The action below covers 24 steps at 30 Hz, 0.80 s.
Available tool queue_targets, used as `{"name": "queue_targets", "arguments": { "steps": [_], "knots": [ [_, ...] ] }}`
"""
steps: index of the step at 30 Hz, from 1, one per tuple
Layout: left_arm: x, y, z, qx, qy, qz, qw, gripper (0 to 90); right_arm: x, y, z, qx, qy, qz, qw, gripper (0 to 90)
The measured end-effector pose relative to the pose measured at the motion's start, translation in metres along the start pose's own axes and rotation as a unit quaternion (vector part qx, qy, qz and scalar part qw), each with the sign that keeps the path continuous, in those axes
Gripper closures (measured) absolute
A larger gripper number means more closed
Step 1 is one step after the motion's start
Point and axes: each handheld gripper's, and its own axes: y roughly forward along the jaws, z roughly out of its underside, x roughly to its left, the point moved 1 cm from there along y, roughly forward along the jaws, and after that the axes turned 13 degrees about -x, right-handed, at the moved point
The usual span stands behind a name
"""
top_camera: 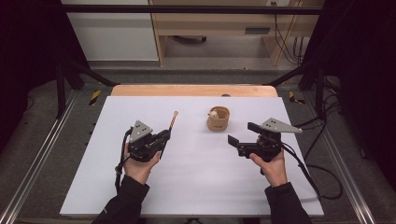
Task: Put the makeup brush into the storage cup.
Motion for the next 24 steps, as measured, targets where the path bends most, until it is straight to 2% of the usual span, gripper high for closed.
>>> {"name": "queue_targets", "arguments": {
  "steps": [5, 9, 24],
  "knots": [
    [-0.003, 0.002, -0.001, -0.004, -0.004, 0.002, 1.0, 83.3, 0.004, 0.004, -0.004, -0.003, 0.003, -0.004, 1.0, 6.0],
    [-0.006, 0.004, -0.002, -0.006, -0.009, 0.004, 0.9999, 83.3, 0.006, 0.006, -0.007, -0.009, 0.016, -0.009, 0.9998, 6.1],
    [-0.021, 0.011, 0.0, -0.01, -0.003, 0.008, 0.9999, 83.3, 0.011, 0.013, -0.009, -0.013, 0.031, -0.017, 0.9993, 8.6]
  ]
}}
